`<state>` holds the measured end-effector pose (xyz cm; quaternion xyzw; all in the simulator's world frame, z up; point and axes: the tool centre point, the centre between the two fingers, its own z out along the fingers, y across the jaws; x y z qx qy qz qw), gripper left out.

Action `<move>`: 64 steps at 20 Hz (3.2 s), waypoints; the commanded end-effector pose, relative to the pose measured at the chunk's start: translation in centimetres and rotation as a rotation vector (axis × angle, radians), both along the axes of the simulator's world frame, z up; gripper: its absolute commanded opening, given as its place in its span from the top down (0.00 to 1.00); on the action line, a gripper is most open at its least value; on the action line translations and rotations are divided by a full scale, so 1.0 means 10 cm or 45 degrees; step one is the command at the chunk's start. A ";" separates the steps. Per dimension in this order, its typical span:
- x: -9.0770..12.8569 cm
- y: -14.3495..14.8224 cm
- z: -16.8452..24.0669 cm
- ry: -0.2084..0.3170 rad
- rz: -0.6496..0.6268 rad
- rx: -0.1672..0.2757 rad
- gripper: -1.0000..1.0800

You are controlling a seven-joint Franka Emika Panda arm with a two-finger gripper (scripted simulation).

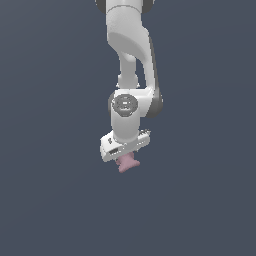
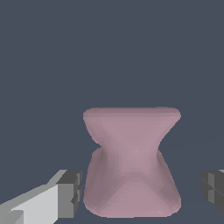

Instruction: Pick up the object and move it to a goal position.

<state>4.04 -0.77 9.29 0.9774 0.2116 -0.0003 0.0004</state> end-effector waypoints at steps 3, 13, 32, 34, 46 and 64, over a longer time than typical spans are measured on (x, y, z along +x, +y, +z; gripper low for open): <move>0.00 0.00 -0.01 0.000 0.004 0.000 0.04; -0.01 0.00 -0.43 0.000 0.008 0.001 0.04; 0.00 -0.01 -0.50 -0.002 0.010 0.001 1.00; -0.01 -0.04 -0.49 -0.002 0.010 0.001 1.00; -0.38 -0.75 -0.24 -0.002 0.009 0.001 1.00; -1.09 -2.27 0.29 -0.001 0.009 0.002 1.00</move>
